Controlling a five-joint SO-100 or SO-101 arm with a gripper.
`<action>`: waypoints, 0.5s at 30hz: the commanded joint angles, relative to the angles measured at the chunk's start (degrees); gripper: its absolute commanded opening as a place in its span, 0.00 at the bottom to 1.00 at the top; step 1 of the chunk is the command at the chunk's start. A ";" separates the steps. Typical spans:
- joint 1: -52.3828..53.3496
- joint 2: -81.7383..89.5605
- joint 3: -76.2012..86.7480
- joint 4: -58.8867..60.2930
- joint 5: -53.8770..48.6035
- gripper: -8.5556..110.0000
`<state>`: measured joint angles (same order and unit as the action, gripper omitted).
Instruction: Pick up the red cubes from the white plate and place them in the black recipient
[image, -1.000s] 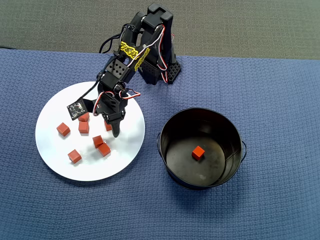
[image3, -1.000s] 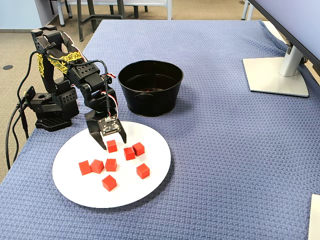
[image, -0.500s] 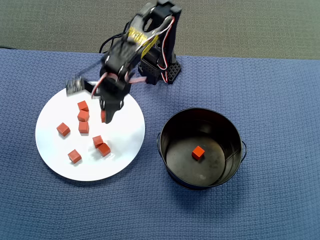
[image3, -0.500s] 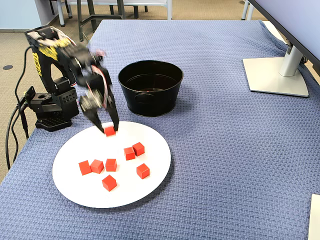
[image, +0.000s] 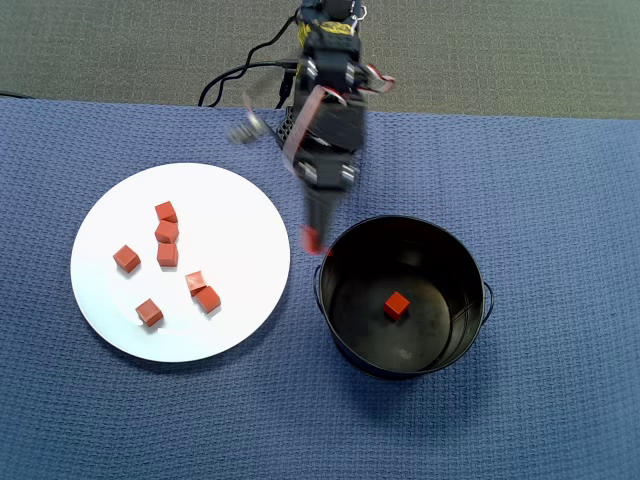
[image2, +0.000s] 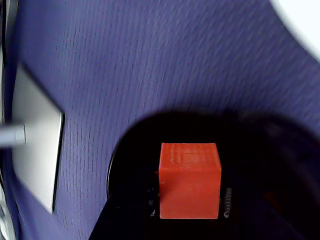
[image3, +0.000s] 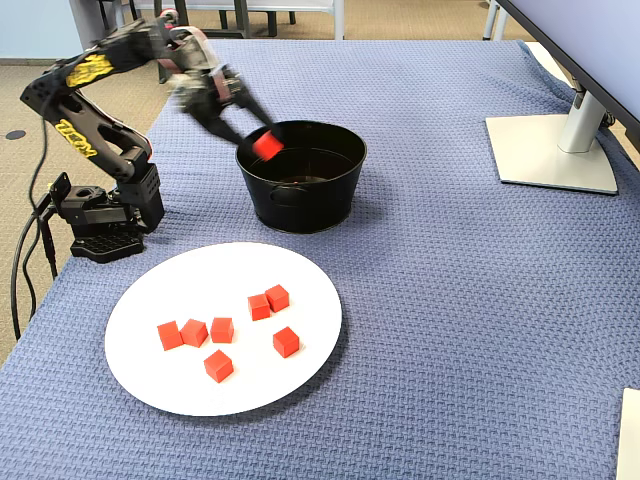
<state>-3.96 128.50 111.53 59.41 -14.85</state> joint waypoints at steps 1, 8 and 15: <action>-12.39 -8.61 -7.91 -4.75 4.31 0.07; -19.78 -14.15 -16.35 4.22 0.44 0.41; 0.00 -8.00 -14.94 14.24 -16.26 0.35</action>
<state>-14.33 116.81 99.67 68.55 -22.32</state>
